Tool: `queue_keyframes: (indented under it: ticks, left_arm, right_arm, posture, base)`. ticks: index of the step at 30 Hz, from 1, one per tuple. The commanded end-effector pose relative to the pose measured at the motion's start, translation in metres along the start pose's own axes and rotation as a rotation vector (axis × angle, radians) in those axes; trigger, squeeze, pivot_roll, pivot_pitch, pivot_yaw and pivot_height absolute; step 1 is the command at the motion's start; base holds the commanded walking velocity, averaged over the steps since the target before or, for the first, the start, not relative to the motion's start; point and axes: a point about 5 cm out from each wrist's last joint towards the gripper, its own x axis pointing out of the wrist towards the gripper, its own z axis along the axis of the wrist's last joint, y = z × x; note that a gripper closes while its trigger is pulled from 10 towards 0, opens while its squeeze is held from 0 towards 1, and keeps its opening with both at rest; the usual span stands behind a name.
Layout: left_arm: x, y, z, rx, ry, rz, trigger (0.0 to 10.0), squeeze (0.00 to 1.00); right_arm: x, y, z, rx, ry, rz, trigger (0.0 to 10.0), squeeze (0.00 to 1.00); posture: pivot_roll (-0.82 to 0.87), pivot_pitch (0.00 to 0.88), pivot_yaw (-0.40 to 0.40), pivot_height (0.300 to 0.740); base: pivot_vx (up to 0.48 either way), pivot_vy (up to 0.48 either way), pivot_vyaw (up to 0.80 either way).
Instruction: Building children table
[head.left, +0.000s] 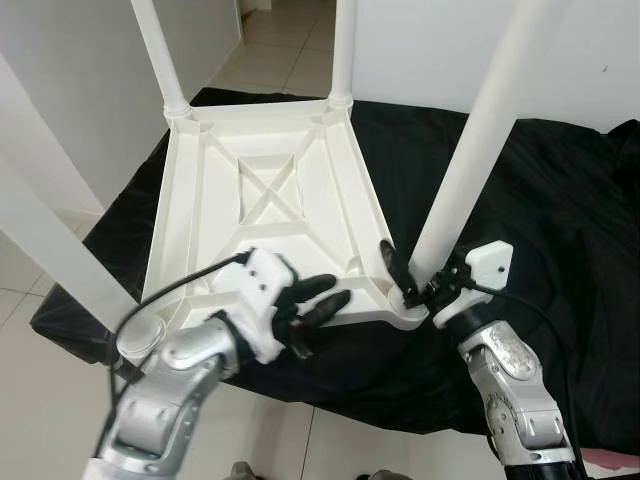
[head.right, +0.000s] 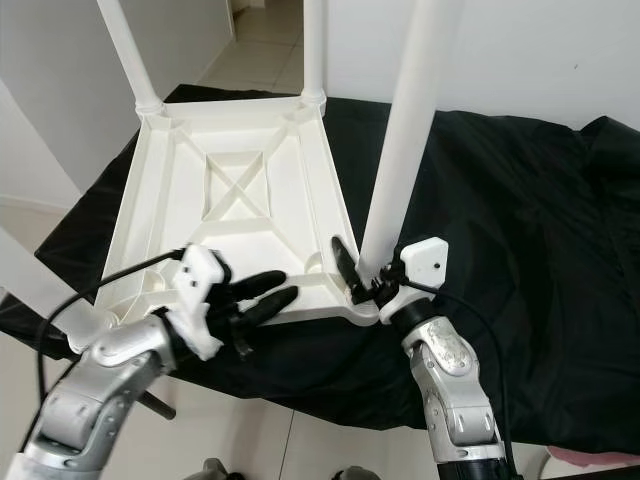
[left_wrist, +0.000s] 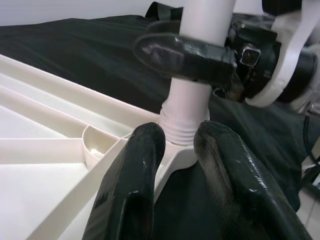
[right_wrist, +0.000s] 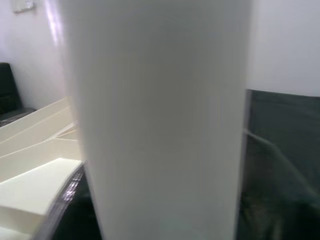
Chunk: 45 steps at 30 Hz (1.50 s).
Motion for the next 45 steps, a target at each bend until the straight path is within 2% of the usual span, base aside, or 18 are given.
queue_keyframes:
  ticks: [1, 4, 5, 6, 7, 12, 16, 23, 26, 27, 32, 33, 35, 36, 39, 40, 43, 45]
  left_arm:
    - [0.004, -0.003, 0.002, 0.048, 0.013, -0.012, 10.0, 0.0]
    - [0.009, -0.006, 0.001, 0.076, 0.025, -0.022, 10.0, 0.0]
    - [0.011, -0.009, 0.002, 0.071, 0.018, -0.029, 10.0, 0.0]
    - [0.012, -0.011, 0.002, 0.066, 0.013, -0.034, 10.0, 0.0]
    - [0.014, -0.014, 0.002, 0.061, 0.007, -0.041, 10.0, 0.0]
    - [0.017, -0.018, 0.002, 0.059, 0.004, -0.052, 10.0, 0.0]
    - [0.021, -0.024, 0.0, 0.04, -0.009, -0.067, 10.0, 0.0]
    - [0.032, -0.015, -0.004, 0.072, 0.008, -0.025, 10.0, 0.0]
    - [0.032, -0.015, -0.004, 0.072, 0.008, -0.025, 10.0, 0.0]
    - [0.033, -0.014, -0.004, 0.073, 0.01, -0.016, 10.0, 0.0]
    - [0.03, -0.011, -0.003, 0.071, 0.016, -0.009, 10.0, 0.0]
    - [0.028, -0.011, -0.005, 0.054, 0.03, -0.029, 10.0, 0.0]
    - [0.027, -0.011, -0.007, 0.035, 0.042, -0.043, 10.0, 0.0]
    - [0.027, -0.011, -0.008, 0.035, 0.054, -0.046, 10.0, 0.11]
    - [0.027, -0.011, -0.008, 0.06, 0.071, -0.048, 10.0, 0.09]
    - [0.027, -0.01, -0.009, 0.076, 0.086, -0.046, 10.0, 0.0]
    - [0.027, -0.009, -0.007, 0.096, 0.083, -0.026, 10.0, 0.0]
    - [0.03, -0.009, -0.007, -0.015, 0.086, -0.05, 10.0, 0.0]
  right_arm:
    - [-0.002, -0.017, 0.0, -0.029, 0.0, -0.075, 0.0, 0.0]
    - [-0.005, -0.032, -0.001, -0.04, 0.014, -0.126, 0.0, 0.0]
    - [-0.008, -0.039, -0.001, -0.041, 0.021, -0.152, 7.8, 0.0]
    - [-0.01, -0.043, -0.002, -0.042, 0.026, -0.169, 7.8, 0.0]
    - [-0.013, -0.048, -0.001, -0.047, 0.029, -0.198, 10.0, 0.0]
    - [-0.019, -0.053, 0.0, -0.049, 0.03, -0.231, 10.0, 0.0]
    - [-0.047, -0.043, 0.004, -0.045, 0.04, -0.252, 10.0, 0.0]
    - [-0.049, -0.017, 0.006, -0.011, 0.032, -0.22, 10.0, 0.0]
    - [-0.049, -0.017, 0.006, -0.011, 0.032, -0.22, 10.0, 0.0]
    - [-0.048, -0.013, 0.006, -0.006, 0.028, -0.213, 10.0, 1.0]
    - [-0.047, -0.031, 0.004, -0.015, 0.033, -0.24, 10.0, 1.0]
    - [-0.045, -0.035, 0.005, -0.016, 0.04, -0.207, 10.0, 0.0]
    - [-0.042, -0.037, 0.006, -0.006, 0.049, -0.166, 10.0, 0.0]
    - [-0.04, -0.038, 0.005, 0.001, 0.075, -0.097, 10.0, 0.0]
    - [-0.037, -0.041, 0.003, -0.005, 0.109, -0.021, 10.0, 0.0]
    - [-0.036, -0.042, 0.002, -0.001, 0.134, 0.029, 10.0, 0.0]
    - [-0.035, -0.045, -0.001, -0.002, 0.173, 0.097, 10.0, 0.0]
    - [-0.031, -0.047, -0.007, -0.037, 0.211, 0.153, 10.0, 0.0]
  posture:
    - [-0.06, 0.066, 0.004, 0.74]
    - [-0.06, 0.068, 0.001, 0.74]
    - [-0.07, 0.068, -0.001, 0.74]
    - [-0.07, 0.068, -0.001, 0.74]
    - [-0.07, 0.069, -0.003, 0.74]
    - [-0.08, 0.071, -0.003, 0.74]
    - [-0.1, 0.077, -0.003, 0.74]
    - [-0.12, 0.084, -0.005, 0.74]
    - [-0.12, 0.084, -0.005, 0.74]
    - [-0.12, 0.084, -0.005, 0.74]
    - [-0.1, 0.084, -0.004, 0.74]
    - [-0.1, 0.081, -0.007, 0.74]
    - [-0.09, 0.074, -0.009, 0.74]
    - [-0.09, 0.071, -0.012, 0.74]
    - [-0.08, 0.062, -0.016, 0.74]
    - [-0.08, 0.055, -0.017, 0.74]
    - [-0.08, 0.054, -0.017, 0.74]
    - [-0.08, 0.047, -0.022, 0.74]
  base:
    - [0.0, 0.0, 0.0]
    - [0.0, 0.0, 0.0]
    - [0.0, 0.0, 0.0]
    - [0.0, 0.0, 0.0]
    - [0.0, 0.0, 0.0]
    - [0.0, 0.0, 0.0]
    - [0.0, 0.0, 0.0]
    - [0.0, 0.0, 0.0]
    - [0.0, 0.0, 0.0]
    - [0.0, 0.0, 0.0]
    - [0.0, 0.0, 0.0]
    - [0.0, 0.0, 0.0]
    - [0.0, 0.0, 0.0]
    - [0.0, 0.0, 0.0]
    - [0.0, 0.0, 0.0]
    - [0.0, 0.0, 0.0]
    - [0.0, 0.0, 0.0]
    - [0.0, 0.0, 0.0]
